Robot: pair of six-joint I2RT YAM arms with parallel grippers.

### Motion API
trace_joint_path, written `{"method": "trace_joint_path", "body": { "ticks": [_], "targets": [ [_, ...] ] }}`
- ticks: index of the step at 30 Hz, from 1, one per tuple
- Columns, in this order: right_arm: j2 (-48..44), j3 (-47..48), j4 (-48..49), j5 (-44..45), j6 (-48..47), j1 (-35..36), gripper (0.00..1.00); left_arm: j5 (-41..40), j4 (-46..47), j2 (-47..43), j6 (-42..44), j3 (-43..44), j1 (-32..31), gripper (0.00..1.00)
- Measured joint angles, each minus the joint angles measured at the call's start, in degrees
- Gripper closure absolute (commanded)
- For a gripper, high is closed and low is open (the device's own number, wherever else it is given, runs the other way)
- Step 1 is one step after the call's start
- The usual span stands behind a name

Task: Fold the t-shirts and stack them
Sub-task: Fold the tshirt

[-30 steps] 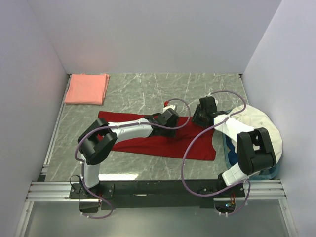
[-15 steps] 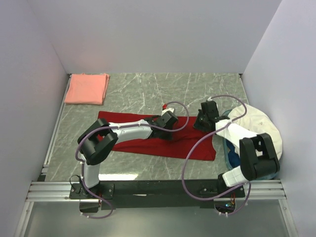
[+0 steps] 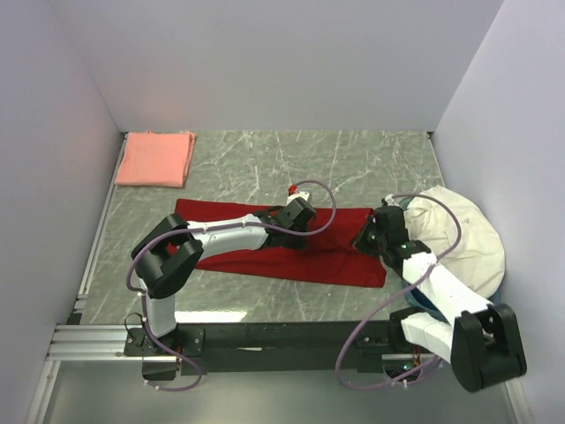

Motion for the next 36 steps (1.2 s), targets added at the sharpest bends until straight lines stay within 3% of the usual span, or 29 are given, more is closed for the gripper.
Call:
{"method": "trace_joint_path", "body": {
  "ticks": [9,14,21,24,30,34,36],
  "targets": [
    [-11.4,-7.3,-2.9,-2.1,3.1,0.0,1.0,-0.2,-0.6,-2.1,1.4,-0.3,0.0,0.89],
    [-15.2,-8.7,-4.5,-2.7,4.6,0.0,0.99,-0.2,-0.5,-3.7,2.6,-0.8,0.0,0.84],
    [-19.5,-10.4,-7.8,-3.4,5.9,0.0,0.64,-0.2,-0.4,-4.9,3.2,-3.7,0.0,0.64],
    [-22.5,-10.3,-10.0,-3.4,6.2,0.0,0.62,-0.2,-0.7,-6.7,3.5,-5.3,0.0,0.61],
    [-24.7,-8.6,-12.7,-2.9,6.2,0.0,0.62,0.2,-0.2,-12.0,3.5,-6.0,0.0,0.69],
    [-20.3,-6.5,-11.6,-2.5,6.4,0.0,0.63,0.5,-0.7,-10.4,3.3,-3.4,0.0,0.82],
    [-16.7,-5.3,-10.3,-1.9,7.0,0.0,0.62,0.5,-0.7,-8.2,3.3,-1.4,0.0,0.84]
  ]
}}
